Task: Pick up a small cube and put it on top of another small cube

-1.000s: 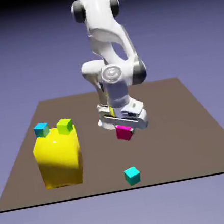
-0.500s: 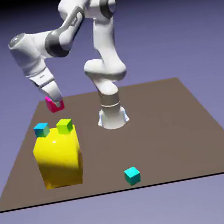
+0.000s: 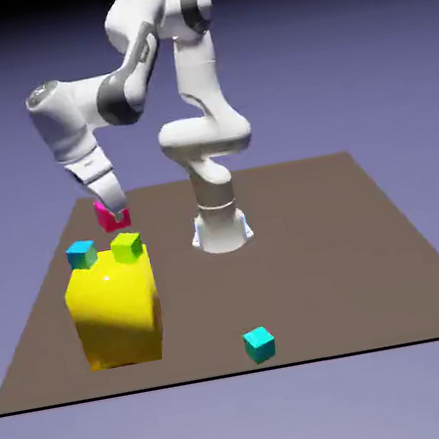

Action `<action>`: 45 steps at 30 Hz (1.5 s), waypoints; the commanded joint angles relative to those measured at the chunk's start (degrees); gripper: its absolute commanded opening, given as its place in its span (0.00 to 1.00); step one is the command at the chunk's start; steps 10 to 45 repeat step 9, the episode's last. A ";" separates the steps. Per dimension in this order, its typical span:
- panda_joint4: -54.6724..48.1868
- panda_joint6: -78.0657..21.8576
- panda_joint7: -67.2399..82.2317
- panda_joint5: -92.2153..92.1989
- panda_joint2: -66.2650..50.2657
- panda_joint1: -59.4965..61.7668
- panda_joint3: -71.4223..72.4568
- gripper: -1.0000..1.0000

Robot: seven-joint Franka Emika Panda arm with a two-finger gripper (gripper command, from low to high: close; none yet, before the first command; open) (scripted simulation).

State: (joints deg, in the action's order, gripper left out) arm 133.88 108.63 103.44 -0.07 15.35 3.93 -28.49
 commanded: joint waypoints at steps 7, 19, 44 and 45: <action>2.32 2.94 -2.59 2.86 0.61 -14.00 -13.10 0.00; 2.32 2.94 -2.59 2.86 0.61 -14.00 -13.10 1.00; 2.32 2.94 -2.59 2.86 0.61 -14.00 -13.10 1.00; 2.32 2.94 -2.59 2.86 0.61 -14.00 -13.10 1.00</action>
